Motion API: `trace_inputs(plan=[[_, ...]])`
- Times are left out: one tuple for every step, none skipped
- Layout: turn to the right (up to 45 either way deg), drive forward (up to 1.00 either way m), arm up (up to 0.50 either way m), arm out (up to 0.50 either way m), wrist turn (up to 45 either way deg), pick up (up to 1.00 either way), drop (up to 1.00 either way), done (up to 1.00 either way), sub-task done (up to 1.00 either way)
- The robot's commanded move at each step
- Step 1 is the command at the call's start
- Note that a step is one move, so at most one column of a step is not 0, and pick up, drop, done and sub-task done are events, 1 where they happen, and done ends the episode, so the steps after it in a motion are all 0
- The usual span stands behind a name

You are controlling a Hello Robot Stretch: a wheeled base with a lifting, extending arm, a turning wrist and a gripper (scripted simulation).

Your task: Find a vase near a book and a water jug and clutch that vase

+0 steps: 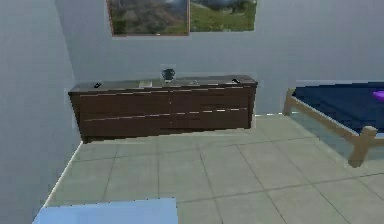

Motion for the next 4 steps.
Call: trace_inputs(plan=[[30.0, 0.00, 0.00, 0.00, 0.0, 0.00, 0.00, 0.00, 0.00], [0.0, 0.40, 0.00, 0.00, 0.0, 0.00, 0.00, 0.00, 0.00], [36.0, 0.00, 0.00, 0.00, 0.0, 0.00, 0.00, 0.00, 0.00], [0.0, 0.90, 0.00, 0.00, 0.0, 0.00, 0.00, 0.00, 0.00]])
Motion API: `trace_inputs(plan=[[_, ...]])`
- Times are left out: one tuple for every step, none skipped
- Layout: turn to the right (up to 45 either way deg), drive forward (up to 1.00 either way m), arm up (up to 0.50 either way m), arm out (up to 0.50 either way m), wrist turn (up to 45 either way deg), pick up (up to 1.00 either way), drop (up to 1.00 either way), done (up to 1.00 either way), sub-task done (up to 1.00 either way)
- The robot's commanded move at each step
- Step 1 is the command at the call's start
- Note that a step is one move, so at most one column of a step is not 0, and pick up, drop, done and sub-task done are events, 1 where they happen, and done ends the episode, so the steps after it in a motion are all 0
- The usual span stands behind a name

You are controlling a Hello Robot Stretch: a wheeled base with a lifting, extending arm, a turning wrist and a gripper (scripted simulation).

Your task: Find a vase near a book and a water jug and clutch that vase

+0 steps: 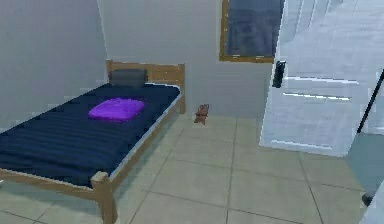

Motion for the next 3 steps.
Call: trace_inputs(plan=[[-42.0, 0.00, 0.00, 0.00, 0.0, 0.00, 0.00, 0.00, 0.00], [0.0, 0.20, 0.00, 0.00, 0.0, 0.00, 0.00, 0.00, 0.00], [45.0, 0.00, 0.00, 0.00, 0.0, 0.00, 0.00, 0.00, 0.00]])
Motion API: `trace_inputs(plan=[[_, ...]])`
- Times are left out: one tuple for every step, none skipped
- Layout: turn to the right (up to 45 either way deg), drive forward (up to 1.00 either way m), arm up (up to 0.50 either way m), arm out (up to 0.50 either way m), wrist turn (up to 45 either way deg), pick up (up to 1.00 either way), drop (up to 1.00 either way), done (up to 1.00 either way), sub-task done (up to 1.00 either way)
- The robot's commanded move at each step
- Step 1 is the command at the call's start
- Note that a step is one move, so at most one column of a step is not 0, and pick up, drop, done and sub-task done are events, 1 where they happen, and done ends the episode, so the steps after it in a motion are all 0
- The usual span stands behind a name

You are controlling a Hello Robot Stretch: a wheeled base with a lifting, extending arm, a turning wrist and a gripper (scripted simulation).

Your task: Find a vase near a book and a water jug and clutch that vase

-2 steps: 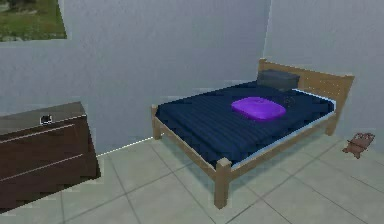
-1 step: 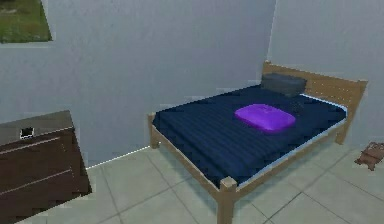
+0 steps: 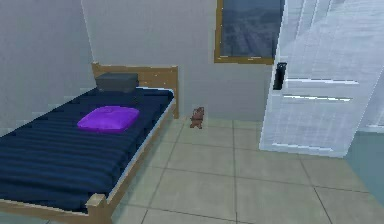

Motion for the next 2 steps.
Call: trace_inputs(plan=[[6.0, 0.00, 0.00, 0.00, 0.0, 0.00, 0.00, 0.00, 0.00], [0.0, 0.50, 0.00, 0.00, 0.0, 0.00, 0.00, 0.00, 0.00]])
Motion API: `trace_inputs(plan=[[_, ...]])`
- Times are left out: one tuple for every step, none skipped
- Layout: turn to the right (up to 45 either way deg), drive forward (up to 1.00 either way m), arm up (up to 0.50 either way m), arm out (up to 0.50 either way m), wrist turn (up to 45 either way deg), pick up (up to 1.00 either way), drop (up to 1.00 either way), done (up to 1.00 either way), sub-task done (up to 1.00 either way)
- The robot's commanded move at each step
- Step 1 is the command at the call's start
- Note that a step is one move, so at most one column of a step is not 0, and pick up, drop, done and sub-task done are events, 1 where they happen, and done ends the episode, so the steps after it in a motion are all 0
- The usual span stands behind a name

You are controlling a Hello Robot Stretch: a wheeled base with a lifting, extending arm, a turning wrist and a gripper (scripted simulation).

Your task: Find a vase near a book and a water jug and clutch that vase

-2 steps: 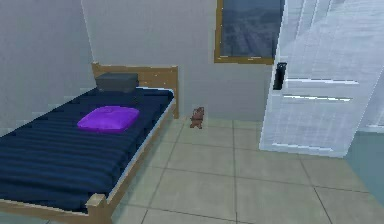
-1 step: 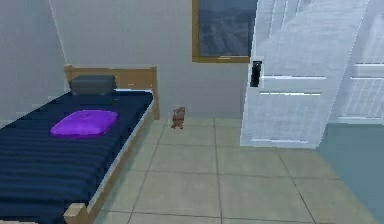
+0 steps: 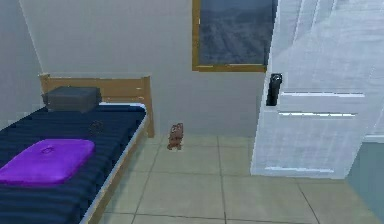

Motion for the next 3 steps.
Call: trace_inputs(plan=[[45.0, 0.00, 0.00, 0.00, 0.0, 0.00, 0.00, 0.00, 0.00], [0.0, 0.60, 0.00, 0.00, 0.0, 0.00, 0.00, 0.00, 0.00], [45.0, 0.00, 0.00, 0.00, 0.0, 0.00, 0.00, 0.00, 0.00]])
